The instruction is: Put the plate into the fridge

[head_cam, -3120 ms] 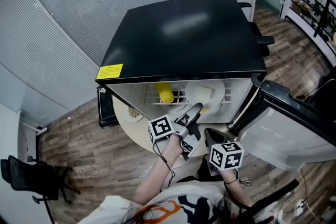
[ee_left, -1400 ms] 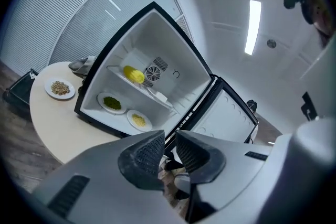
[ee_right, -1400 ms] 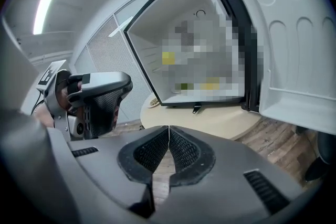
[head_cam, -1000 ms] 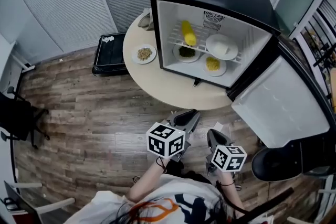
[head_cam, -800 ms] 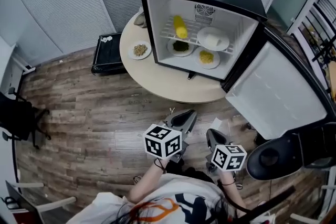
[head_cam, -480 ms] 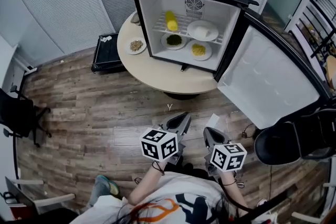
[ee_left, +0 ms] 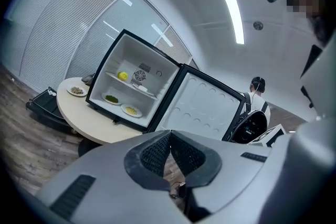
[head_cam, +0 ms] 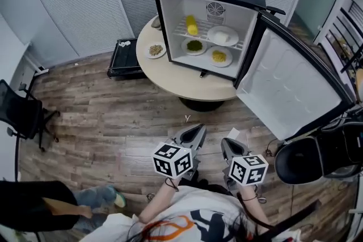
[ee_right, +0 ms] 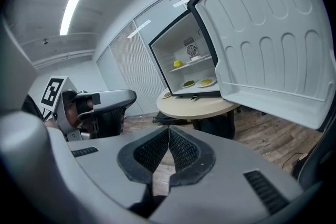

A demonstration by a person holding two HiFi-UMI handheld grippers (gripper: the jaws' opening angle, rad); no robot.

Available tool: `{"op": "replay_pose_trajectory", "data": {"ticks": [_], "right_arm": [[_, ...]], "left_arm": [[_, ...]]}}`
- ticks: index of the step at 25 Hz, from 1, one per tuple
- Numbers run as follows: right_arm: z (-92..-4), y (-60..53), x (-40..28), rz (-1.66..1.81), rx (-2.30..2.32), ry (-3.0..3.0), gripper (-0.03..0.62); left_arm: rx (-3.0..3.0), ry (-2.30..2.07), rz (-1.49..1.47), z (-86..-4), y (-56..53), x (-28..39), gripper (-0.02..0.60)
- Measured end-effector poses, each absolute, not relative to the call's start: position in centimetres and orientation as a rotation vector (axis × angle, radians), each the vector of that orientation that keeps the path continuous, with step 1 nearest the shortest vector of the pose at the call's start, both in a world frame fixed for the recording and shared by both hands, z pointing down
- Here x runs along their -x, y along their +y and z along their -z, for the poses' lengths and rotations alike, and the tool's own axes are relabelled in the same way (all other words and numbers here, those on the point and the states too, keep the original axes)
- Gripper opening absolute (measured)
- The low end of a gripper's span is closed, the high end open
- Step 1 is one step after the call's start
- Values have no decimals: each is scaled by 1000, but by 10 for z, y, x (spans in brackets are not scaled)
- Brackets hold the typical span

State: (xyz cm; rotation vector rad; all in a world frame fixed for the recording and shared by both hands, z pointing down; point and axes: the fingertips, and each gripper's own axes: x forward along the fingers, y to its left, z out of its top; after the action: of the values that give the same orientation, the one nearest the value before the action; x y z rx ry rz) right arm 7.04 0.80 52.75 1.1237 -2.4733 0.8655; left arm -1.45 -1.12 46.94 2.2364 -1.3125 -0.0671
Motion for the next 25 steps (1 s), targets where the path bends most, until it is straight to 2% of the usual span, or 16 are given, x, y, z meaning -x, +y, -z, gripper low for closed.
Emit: {"op": "replay_pose_trajectory", "data": {"ticks": [25], "right_arm": [[-513, 13, -73, -823, -1111, -2539, 17]], "left_arm": [[-2311, -1267, -23, -470, 12, -5, 12]]}}
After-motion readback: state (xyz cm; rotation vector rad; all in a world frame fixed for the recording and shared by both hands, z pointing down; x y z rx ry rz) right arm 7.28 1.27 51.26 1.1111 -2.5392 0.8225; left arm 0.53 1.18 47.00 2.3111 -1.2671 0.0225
